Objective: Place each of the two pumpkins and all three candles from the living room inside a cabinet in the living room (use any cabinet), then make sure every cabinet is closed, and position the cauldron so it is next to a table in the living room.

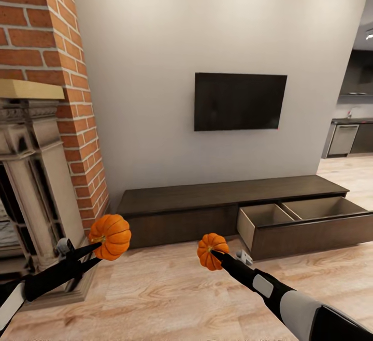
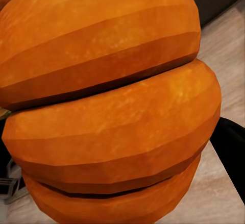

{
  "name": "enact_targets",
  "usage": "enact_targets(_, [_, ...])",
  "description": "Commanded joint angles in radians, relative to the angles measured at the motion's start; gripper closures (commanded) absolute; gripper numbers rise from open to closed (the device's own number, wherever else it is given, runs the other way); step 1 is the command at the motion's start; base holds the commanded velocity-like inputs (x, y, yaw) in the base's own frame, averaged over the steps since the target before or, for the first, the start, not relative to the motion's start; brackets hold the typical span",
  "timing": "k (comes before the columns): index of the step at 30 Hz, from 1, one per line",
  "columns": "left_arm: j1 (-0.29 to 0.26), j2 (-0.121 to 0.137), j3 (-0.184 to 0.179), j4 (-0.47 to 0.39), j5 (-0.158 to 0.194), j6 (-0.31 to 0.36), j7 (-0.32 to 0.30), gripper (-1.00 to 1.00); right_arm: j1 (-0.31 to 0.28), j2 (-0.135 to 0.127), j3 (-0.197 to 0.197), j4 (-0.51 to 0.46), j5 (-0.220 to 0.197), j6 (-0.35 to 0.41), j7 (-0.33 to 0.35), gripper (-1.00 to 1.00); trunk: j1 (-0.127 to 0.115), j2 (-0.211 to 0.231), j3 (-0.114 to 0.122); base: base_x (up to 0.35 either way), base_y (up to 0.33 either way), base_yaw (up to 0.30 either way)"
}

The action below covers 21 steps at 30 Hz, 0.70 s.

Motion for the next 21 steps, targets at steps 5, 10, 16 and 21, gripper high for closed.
enact_targets(5, [-0.001, 0.000, 0.000, 0.000, 0.005, 0.007, -0.005, 1.00, -0.001, 0.000, 0.001, 0.003, -0.016, 0.005, 0.004, 1.00, 0.000, -0.001, -0.002, 0.000, 0.000, -0.014])
enact_targets(10, [-0.001, 0.000, 0.000, -0.001, 0.005, 0.006, -0.005, 1.00, -0.001, 0.000, 0.001, 0.008, -0.025, 0.005, 0.041, 1.00, 0.000, -0.001, 0.003, 0.000, 0.000, -0.185])
enact_targets(16, [-0.001, 0.000, 0.000, -0.002, 0.004, 0.006, -0.004, 1.00, 0.000, 0.001, 0.001, 0.010, -0.026, 0.005, 0.057, 1.00, 0.000, -0.001, 0.009, 0.000, 0.000, -0.237])
enact_targets(21, [-0.001, 0.000, 0.000, -0.002, 0.005, 0.006, -0.004, 1.00, 0.001, 0.001, 0.001, 0.010, -0.026, 0.005, 0.058, 1.00, 0.000, -0.001, 0.014, 0.000, 0.000, -0.242])
